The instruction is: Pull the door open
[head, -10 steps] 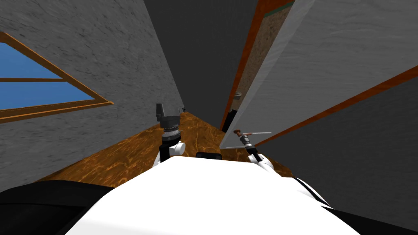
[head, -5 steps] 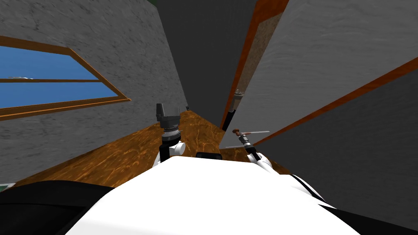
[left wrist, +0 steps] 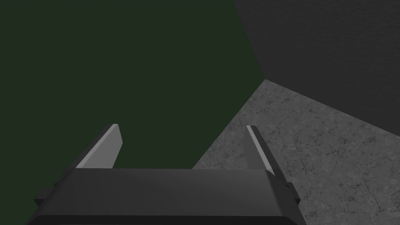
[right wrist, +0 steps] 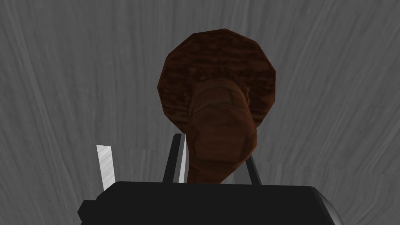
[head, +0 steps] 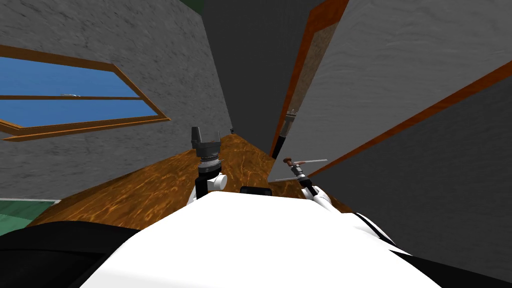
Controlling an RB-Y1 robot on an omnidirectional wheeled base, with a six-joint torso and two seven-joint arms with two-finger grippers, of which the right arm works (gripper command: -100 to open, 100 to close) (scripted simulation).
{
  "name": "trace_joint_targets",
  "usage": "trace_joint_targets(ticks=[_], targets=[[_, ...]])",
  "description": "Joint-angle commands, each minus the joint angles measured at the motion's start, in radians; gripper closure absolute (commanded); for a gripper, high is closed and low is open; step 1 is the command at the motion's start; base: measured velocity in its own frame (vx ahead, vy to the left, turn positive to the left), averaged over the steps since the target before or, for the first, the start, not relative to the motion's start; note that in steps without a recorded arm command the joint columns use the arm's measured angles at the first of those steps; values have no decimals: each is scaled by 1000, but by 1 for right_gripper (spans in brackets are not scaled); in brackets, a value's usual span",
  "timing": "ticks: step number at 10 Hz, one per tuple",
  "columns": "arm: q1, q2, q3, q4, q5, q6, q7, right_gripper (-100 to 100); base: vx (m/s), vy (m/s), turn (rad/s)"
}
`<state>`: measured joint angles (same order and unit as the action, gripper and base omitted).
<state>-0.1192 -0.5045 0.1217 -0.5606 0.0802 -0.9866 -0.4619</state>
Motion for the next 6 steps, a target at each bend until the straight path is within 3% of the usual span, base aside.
trace_joint_targets(ticks=[1, 2, 6], targets=[[-1, -2, 4, 0, 0, -4, 2, 100, -140, -107, 50], [0, 2, 4, -3, 1, -1, 0, 100, -57, -45, 28], [64, -32, 2, 32, -5, -105, -17, 100, -47, -21, 113]])
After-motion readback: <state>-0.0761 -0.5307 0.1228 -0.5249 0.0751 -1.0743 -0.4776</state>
